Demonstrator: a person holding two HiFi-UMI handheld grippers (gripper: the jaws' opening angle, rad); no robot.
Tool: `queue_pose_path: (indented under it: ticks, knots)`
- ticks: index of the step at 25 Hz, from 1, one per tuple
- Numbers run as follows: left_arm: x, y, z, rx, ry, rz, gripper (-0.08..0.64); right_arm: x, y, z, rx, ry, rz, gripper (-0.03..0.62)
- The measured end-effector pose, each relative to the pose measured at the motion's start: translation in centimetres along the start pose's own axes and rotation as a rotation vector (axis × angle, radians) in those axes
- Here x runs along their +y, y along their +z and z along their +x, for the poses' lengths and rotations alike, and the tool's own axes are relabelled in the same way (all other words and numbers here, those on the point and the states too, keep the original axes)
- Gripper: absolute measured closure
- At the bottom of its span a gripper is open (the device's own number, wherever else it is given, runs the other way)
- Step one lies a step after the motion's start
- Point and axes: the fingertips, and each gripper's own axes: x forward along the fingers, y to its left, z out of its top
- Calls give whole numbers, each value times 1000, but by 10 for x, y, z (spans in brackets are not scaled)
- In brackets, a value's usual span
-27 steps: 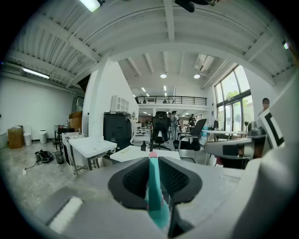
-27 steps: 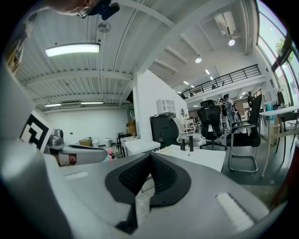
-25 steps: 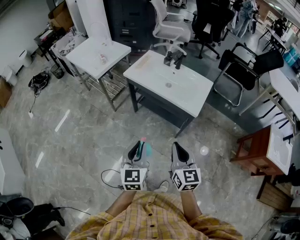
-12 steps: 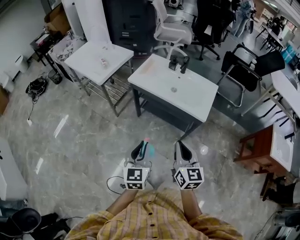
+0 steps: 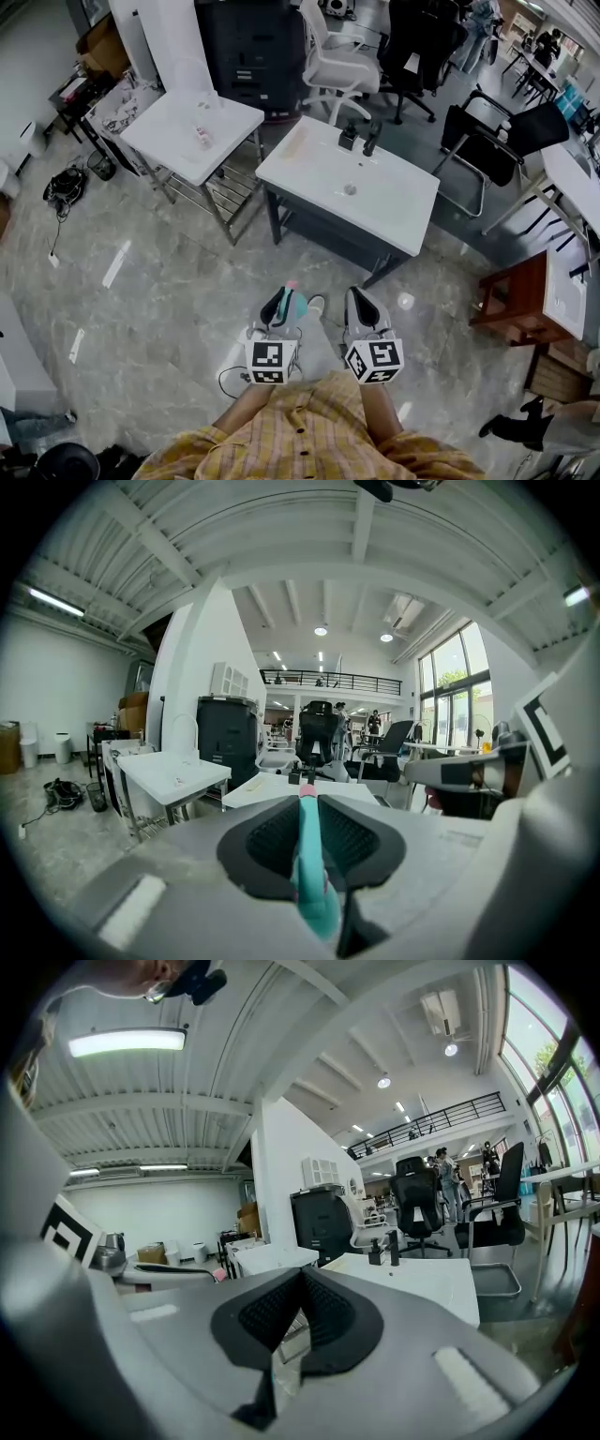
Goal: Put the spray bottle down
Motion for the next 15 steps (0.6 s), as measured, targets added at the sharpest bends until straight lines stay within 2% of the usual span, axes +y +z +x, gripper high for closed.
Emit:
queue_pose_path:
  ticks: [7, 15]
  knots:
    - [29, 15, 53, -11, -12, 56, 494, -13, 8, 67, -21, 14, 22, 592]
    - [60, 49, 135, -2, -34, 42, 494, -40, 34, 146, -15, 11, 35, 592]
